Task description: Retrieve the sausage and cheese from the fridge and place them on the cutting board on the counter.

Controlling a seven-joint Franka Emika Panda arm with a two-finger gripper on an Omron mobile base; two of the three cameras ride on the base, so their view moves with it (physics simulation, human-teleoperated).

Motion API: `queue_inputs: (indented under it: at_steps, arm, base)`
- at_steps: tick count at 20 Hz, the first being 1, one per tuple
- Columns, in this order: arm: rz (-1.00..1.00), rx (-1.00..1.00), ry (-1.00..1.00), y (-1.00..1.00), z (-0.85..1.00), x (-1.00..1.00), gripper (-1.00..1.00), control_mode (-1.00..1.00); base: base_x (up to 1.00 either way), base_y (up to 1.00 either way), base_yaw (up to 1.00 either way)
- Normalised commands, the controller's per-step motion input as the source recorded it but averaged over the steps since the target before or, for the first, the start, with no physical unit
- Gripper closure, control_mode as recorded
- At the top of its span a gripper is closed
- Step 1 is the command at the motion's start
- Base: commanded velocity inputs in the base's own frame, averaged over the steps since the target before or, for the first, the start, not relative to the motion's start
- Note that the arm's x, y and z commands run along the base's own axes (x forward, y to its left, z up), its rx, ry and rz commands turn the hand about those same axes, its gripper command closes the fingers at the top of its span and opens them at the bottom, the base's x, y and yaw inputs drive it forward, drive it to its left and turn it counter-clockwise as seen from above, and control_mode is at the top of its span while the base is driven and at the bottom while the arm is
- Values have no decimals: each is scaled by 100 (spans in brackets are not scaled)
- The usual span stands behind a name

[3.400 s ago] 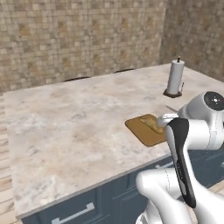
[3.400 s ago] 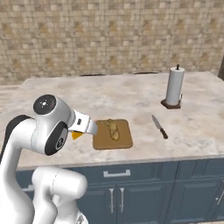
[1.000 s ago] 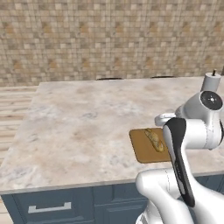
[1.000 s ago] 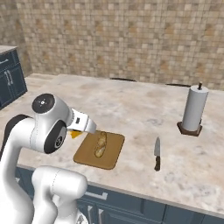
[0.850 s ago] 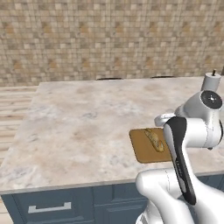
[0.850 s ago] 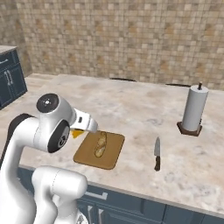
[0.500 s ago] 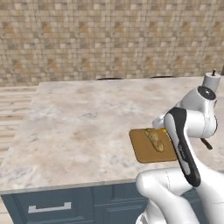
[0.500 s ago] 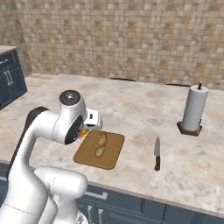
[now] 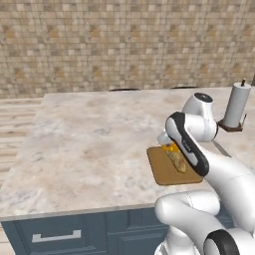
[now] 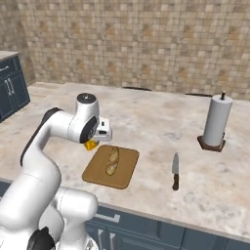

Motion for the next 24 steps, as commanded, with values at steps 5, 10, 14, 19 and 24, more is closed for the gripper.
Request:
queue_inputs:
  at_steps: [5, 10, 14, 19, 24]
  arm:
    - [0, 0, -11, 0, -76, 32, 100, -100]
    - [1, 2, -3, -9, -64, 35, 100, -100]
    - [0, 9, 8, -1, -24, 55, 100, -100]
    - [0, 2, 17, -1, -28, 47, 100, -100]
    - [3, 3, 6, -16, -43, 37, 100, -100]
  base:
    - [0, 0, 0]
    - [0, 0, 0]
    - [0, 0, 0]
    - [0, 0, 0]
    - [0, 0, 0]
